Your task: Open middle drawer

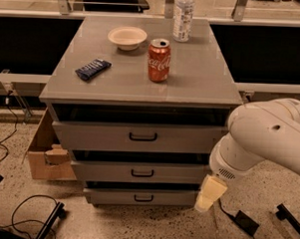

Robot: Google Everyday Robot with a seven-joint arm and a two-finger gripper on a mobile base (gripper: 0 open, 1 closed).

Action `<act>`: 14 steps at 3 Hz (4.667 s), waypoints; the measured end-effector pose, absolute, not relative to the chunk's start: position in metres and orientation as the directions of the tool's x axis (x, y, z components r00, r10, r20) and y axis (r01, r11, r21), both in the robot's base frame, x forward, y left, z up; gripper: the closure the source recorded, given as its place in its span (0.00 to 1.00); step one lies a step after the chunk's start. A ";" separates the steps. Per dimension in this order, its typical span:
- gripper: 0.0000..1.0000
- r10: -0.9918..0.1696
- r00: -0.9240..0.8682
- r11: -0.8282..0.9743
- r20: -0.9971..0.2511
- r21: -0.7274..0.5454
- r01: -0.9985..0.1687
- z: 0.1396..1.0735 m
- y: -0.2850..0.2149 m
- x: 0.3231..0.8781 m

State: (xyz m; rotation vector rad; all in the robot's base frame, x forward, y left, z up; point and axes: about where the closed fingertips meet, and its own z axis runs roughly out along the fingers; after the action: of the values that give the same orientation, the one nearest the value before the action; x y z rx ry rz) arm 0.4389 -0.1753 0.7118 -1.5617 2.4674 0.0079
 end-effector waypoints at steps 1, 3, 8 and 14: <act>0.00 -0.898 -0.396 0.420 -0.194 -0.101 -0.902 0.684 -0.156 0.440; 0.00 -0.921 -0.322 0.348 -0.220 -0.095 -0.933 0.600 -0.104 0.447; 0.00 -0.985 -0.166 0.171 -0.041 -0.215 -0.961 0.463 -0.087 0.545; 0.91 -0.974 -0.226 0.222 0.011 -0.149 -0.964 0.437 -0.124 0.565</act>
Offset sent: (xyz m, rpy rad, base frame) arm 0.0083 0.0898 -0.1409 0.0788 0.0131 0.1131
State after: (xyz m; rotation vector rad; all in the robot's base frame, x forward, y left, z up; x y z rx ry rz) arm 0.5653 -0.1241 0.4373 -1.8997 2.3883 -0.1891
